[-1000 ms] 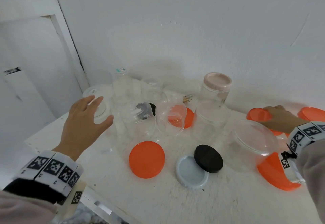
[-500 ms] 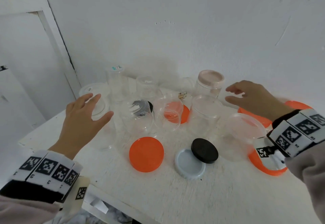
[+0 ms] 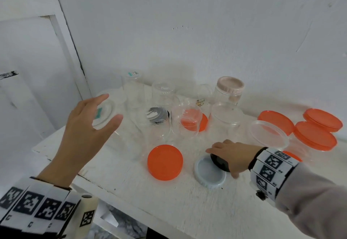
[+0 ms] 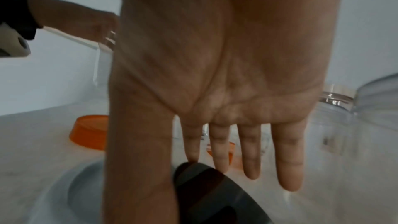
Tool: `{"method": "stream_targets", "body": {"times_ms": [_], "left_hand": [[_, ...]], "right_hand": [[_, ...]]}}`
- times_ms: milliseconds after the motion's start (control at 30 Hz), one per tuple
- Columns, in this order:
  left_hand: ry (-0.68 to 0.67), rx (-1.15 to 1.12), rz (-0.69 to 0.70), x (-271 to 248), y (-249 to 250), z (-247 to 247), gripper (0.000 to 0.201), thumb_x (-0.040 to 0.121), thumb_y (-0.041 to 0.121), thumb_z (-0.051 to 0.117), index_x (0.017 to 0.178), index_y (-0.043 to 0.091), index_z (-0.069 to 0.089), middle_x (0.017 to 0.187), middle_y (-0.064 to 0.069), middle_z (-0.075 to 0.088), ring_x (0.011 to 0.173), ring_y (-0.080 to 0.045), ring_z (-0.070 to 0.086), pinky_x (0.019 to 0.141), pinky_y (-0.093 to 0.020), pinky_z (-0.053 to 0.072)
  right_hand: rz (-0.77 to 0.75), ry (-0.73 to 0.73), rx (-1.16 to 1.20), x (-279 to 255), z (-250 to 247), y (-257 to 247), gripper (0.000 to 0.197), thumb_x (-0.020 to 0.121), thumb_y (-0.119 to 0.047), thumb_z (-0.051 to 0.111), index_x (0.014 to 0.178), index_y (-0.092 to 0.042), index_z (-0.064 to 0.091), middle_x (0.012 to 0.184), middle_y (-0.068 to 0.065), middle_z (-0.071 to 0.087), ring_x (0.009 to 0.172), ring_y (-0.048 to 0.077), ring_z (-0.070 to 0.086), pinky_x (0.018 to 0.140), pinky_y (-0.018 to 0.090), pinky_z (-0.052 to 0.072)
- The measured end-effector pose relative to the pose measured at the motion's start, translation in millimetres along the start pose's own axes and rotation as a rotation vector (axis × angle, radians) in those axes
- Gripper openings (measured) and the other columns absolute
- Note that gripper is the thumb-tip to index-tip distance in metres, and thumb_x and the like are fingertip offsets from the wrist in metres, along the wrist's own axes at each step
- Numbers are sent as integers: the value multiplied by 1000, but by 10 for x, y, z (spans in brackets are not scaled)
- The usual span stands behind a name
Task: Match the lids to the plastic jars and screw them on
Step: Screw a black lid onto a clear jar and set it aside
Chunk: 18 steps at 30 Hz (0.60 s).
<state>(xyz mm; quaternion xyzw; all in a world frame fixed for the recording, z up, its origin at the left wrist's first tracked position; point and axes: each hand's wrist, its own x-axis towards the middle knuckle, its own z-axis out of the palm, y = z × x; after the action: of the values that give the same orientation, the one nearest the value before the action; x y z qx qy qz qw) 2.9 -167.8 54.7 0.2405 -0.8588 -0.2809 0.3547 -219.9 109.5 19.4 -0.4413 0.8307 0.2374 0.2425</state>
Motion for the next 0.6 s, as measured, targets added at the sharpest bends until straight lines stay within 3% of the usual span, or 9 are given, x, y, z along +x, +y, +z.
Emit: {"method": "stream_targets", "body": {"times_ms": [67, 133, 200, 267, 367, 500, 567, 600], "left_hand": [[-35, -52, -36, 7, 56, -9, 59, 83, 56, 58, 136, 32, 47, 122, 12, 46, 106, -8, 44, 91, -28, 32], [-90, -190, -122, -4, 121, 10, 61, 81, 67, 53, 134, 40, 45, 117, 11, 49, 100, -12, 50, 86, -31, 39], [-173, -410, -239, -33, 195, 45, 59, 75, 69, 47, 130, 46, 47, 113, 10, 51, 96, -15, 54, 74, -30, 45], [-314, -555, -349, -59, 264, 78, 61, 66, 71, 55, 122, 48, 50, 115, 9, 51, 96, -15, 55, 68, -28, 48], [-531, -713, -505, -87, 318, 119, 86, 39, 62, 82, 117, 40, 52, 112, -1, 51, 94, -19, 54, 67, -30, 54], [-653, -843, -695, -188, 363, 223, 105, 19, 48, 94, 114, 23, 57, 108, -7, 49, 97, -28, 56, 68, -39, 59], [-658, -951, -827, -241, 352, 324, 102, 26, 47, 96, 114, 14, 59, 102, -12, 51, 87, -32, 60, 73, -49, 58], [-674, -1004, -888, -266, 348, 381, 93, 39, 50, 93, 116, 9, 57, 100, -17, 54, 86, -34, 61, 79, -55, 56]], "right_hand": [[21, 18, -35, 20, 73, 17, 105, 70, -9, 77, 151, -26, 13, 150, -3, 24, 131, 25, 31, 96, 40, 44], [33, 88, -40, 26, 165, 32, 97, 74, -6, 72, 151, -26, 15, 152, -4, 21, 129, 25, 34, 88, 35, 45], [20, 147, -24, 28, 247, 44, 84, 82, -2, 62, 150, -25, 17, 153, -4, 19, 126, 24, 35, 85, 34, 45], [5, 178, -17, 29, 288, 62, 77, 86, -1, 56, 149, -24, 18, 153, -3, 21, 124, 24, 36, 86, 35, 48], [3, 224, -79, 17, 286, 66, 80, 82, -7, 64, 148, -24, 20, 148, -4, 28, 122, 23, 37, 84, 34, 45], [1, 332, 101, -98, 242, 63, 90, 71, -27, 75, 145, -22, 23, 139, -4, 32, 120, 20, 36, 89, 31, 43], [6, 422, 322, -228, 204, 73, 89, 69, -35, 76, 142, -23, 26, 131, -5, 33, 115, 17, 36, 89, 29, 42], [11, 457, 422, -306, 181, 85, 88, 68, -39, 76, 140, -24, 28, 127, -7, 32, 113, 15, 37, 90, 28, 42]]}}
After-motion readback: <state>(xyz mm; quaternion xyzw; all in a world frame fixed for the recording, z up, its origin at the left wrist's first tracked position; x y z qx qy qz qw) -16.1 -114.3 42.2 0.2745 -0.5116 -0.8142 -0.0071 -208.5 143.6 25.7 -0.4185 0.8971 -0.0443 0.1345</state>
